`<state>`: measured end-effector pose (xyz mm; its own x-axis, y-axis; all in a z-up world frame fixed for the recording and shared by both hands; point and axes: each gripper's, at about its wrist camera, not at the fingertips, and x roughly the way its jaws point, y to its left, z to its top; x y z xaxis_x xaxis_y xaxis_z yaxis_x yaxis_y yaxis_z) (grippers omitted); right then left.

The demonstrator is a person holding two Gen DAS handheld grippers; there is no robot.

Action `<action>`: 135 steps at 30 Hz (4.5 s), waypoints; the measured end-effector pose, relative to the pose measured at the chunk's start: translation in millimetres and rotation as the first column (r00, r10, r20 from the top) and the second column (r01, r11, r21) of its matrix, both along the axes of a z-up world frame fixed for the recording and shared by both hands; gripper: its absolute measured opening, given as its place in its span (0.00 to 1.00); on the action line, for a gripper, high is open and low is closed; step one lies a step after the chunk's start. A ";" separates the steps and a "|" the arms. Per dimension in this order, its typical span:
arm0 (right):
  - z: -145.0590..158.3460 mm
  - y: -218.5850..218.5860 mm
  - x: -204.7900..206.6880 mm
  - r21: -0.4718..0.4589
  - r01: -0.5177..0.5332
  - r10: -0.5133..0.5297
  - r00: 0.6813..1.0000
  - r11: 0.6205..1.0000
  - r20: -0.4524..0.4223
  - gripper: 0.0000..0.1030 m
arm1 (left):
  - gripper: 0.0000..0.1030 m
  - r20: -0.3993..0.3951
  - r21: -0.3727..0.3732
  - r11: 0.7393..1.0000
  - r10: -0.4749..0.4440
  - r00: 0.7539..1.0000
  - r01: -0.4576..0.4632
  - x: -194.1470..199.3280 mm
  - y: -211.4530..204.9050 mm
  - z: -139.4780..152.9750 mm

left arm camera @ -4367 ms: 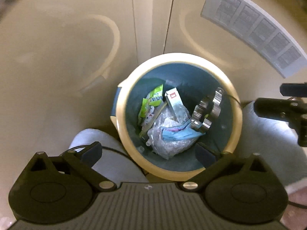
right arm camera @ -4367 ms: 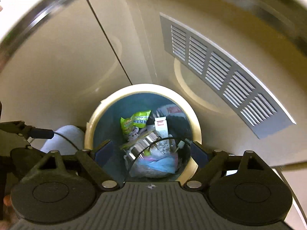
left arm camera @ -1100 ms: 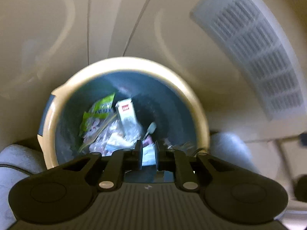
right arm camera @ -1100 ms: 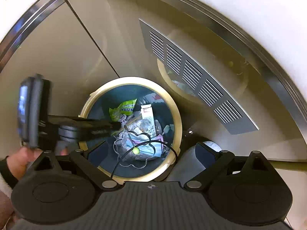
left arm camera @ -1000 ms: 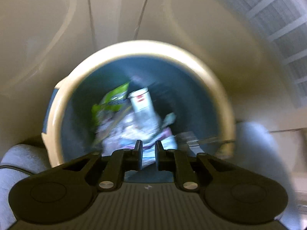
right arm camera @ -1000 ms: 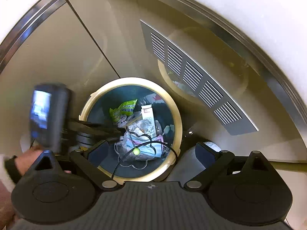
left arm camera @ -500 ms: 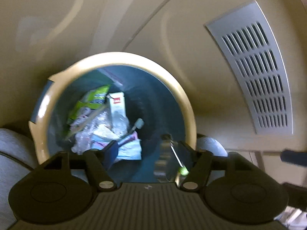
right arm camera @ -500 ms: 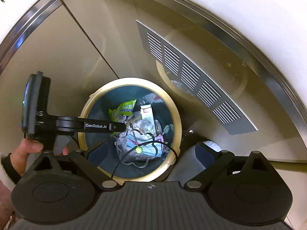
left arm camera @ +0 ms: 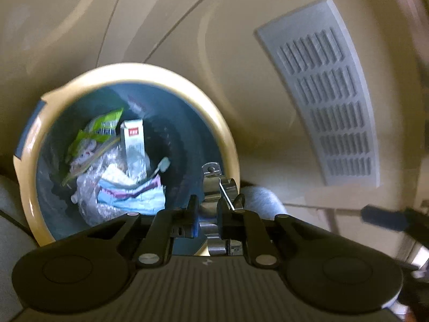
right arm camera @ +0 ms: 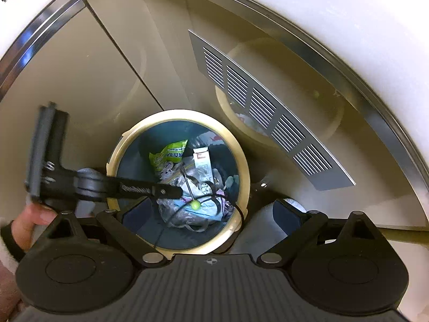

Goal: Collect trash

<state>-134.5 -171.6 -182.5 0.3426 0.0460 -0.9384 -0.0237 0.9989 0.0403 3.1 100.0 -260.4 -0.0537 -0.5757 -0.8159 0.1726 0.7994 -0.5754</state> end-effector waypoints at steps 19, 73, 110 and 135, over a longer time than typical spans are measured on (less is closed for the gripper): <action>2.4 -11.9 -4.4 0.036 0.028 -0.029 1.000 0.999 0.004 0.95 | 0.14 0.058 -0.185 0.982 0.060 0.997 -0.048 12.9 9.5 56.6; 21.2 -42.0 -54.0 0.130 0.056 -0.066 0.995 0.990 0.077 0.95 | 0.15 0.429 0.325 0.917 -0.359 0.829 0.229 -31.7 -38.5 61.2; 31.6 7.0 -92.8 -0.020 -0.028 0.033 0.958 0.999 0.286 1.00 | 1.00 0.437 0.500 0.866 -0.224 0.871 -0.029 -123.4 0.6 147.8; 1.9 22.6 -70.4 -0.092 -0.071 0.088 0.976 0.993 0.197 1.00 | 1.00 0.368 0.577 0.817 -0.265 0.891 0.004 -112.7 -7.1 120.1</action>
<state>-204.8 -149.0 -180.6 0.5228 0.0043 -0.8525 -0.1021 0.9931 -0.0577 -109.6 92.9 -140.3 0.3195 -0.0379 -0.9468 0.4182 0.9022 0.1050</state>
